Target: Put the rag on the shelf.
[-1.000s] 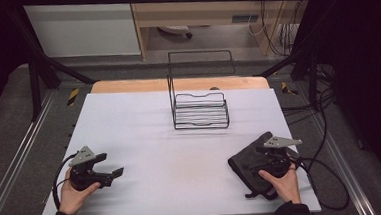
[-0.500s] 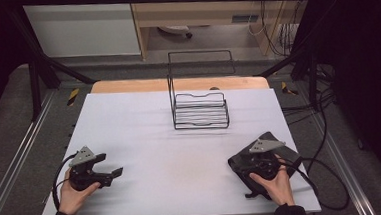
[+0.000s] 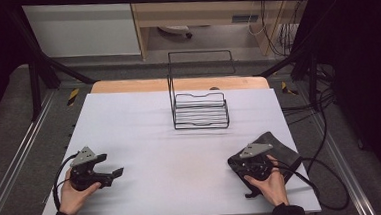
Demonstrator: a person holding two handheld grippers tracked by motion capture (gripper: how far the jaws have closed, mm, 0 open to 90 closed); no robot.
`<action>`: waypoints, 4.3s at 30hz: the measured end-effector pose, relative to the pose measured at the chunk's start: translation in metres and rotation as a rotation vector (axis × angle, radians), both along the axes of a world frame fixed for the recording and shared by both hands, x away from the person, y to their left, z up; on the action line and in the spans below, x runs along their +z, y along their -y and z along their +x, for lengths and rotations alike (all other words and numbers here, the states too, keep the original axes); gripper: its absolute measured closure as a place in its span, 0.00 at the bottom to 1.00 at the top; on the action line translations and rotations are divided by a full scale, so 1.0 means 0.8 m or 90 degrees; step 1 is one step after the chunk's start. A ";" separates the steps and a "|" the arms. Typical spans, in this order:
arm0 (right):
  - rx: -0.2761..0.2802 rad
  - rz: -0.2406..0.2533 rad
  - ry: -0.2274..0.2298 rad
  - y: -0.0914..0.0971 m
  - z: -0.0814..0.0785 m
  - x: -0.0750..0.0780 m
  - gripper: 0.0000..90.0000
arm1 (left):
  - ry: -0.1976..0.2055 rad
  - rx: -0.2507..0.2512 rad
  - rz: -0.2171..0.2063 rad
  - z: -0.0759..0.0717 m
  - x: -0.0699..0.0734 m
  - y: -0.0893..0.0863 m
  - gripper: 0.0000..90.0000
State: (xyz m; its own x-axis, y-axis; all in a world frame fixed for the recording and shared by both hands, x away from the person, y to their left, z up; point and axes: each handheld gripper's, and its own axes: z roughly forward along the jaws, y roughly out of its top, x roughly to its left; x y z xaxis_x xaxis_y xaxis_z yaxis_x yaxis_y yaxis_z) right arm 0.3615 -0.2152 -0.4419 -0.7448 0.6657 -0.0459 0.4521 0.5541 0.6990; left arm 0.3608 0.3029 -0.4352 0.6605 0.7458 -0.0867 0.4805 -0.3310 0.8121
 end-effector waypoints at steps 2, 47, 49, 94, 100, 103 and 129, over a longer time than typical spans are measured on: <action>0.003 -0.001 0.004 0.000 0.000 0.000 0.84 | 0.000 0.001 0.001 0.000 0.000 0.000 0.12; 0.068 0.089 0.029 -0.064 -0.003 0.027 0.92 | 0.000 0.007 0.011 0.001 0.001 0.000 0.13; 0.079 0.092 0.024 -0.075 -0.003 0.027 0.92 | 0.001 0.008 0.012 0.001 0.001 0.000 0.13; 0.250 0.070 -0.025 -0.254 -0.005 0.012 0.92 | -0.005 0.007 0.010 0.002 0.001 0.001 0.12; 0.248 0.063 -0.034 -0.261 -0.007 0.000 0.87 | -0.009 0.007 0.007 0.002 0.001 0.002 0.12; 0.250 0.075 -0.042 -0.260 -0.007 0.000 0.77 | -0.013 0.009 0.001 0.001 0.002 0.003 0.12; -0.110 0.072 -0.022 -0.043 0.010 0.008 0.71 | -0.061 -0.065 0.034 -0.006 0.030 0.096 0.28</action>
State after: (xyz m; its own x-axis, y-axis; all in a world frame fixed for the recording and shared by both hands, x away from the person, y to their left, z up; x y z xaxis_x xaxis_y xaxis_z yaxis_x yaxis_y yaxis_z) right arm 0.3695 -0.1810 -0.4359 -0.6184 0.7835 0.0605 0.5591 0.3846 0.7345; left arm 0.3560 0.2260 -0.4108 0.7242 0.6799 -0.1152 0.5162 -0.4237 0.7443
